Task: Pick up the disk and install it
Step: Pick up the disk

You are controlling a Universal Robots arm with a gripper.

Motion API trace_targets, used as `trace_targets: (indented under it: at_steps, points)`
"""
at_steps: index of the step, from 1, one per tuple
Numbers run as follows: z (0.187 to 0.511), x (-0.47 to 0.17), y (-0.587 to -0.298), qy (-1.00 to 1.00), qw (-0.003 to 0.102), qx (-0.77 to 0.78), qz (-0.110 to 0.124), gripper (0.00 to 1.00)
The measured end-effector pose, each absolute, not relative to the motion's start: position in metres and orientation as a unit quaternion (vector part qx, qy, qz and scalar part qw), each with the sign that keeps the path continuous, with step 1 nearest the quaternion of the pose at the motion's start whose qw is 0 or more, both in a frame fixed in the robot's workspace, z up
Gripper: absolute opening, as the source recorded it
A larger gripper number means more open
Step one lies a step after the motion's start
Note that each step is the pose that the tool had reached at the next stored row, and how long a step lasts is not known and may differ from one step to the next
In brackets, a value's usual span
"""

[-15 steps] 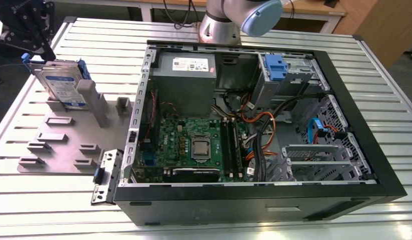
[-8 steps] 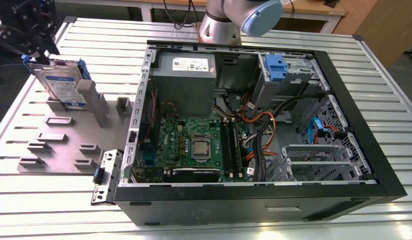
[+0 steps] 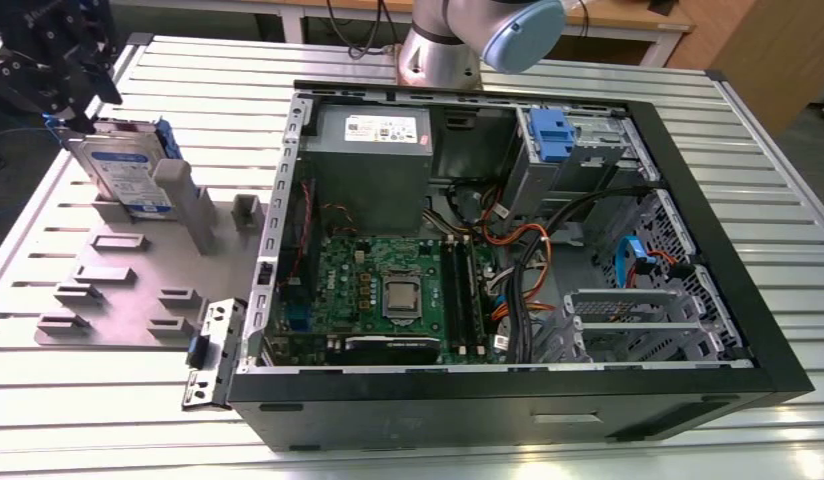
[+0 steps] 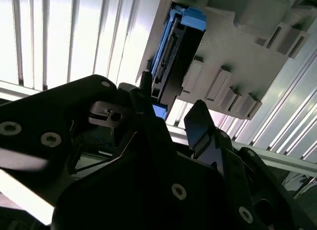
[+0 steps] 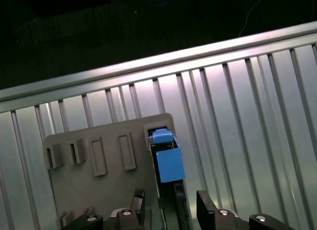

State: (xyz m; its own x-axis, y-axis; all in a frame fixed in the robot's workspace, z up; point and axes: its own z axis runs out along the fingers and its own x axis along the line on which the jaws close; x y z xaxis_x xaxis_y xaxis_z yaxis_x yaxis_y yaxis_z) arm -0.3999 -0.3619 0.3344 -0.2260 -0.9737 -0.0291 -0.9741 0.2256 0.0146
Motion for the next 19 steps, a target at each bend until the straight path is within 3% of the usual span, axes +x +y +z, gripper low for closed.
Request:
trace_targets:
  at_steps: [19]
  points:
    - [0.318,-0.4,-0.361,0.717,0.008,-0.697,0.019,0.53]
